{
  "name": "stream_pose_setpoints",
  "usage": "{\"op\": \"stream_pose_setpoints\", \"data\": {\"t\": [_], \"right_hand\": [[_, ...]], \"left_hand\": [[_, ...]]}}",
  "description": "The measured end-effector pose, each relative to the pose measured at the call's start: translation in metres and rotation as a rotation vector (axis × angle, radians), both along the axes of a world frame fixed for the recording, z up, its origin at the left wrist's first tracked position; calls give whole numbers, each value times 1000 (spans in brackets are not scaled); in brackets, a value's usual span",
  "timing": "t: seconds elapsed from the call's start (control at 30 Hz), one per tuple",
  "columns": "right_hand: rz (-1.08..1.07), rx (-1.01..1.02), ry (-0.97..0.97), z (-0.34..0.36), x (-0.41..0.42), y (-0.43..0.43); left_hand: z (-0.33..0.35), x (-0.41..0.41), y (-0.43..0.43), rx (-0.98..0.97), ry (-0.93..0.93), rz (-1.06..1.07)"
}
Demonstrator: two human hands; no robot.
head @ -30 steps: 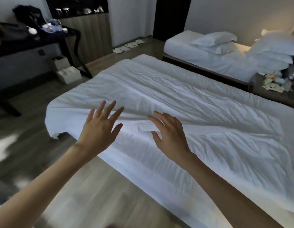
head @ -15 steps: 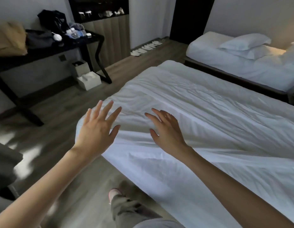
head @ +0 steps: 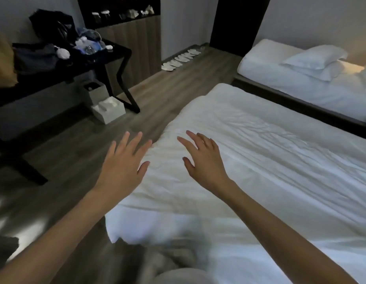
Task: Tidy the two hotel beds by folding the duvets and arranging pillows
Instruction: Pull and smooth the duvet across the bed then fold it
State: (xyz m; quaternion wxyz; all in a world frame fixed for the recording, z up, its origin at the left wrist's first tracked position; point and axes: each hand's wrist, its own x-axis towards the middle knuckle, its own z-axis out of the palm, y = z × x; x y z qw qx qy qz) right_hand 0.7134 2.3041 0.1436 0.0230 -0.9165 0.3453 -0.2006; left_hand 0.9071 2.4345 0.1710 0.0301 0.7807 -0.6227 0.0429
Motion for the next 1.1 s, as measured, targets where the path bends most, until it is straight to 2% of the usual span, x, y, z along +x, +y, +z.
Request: {"op": "stream_pose_setpoints", "data": {"t": [0.13, 0.33, 0.47, 0.6, 0.87, 1.1], "right_hand": [[-112, 39, 0, -20, 52, -14], [-348, 107, 5, -52, 132, -20], [-553, 112, -6, -50, 193, -9], [-670, 98, -12, -32, 246, -2], [-914, 160, 51, -53, 282, 1], [-1149, 280, 18, -90, 286, -60]], "left_hand": [[-17, 62, -38, -15, 90, -91], [-32, 165, -84, -8, 94, -282], [-26, 241, -103, 25, 54, -474], [-24, 302, -127, 30, 109, -567], [-34, 333, -202, 83, 163, -783], [-50, 324, -309, 89, 82, -1012]]}}
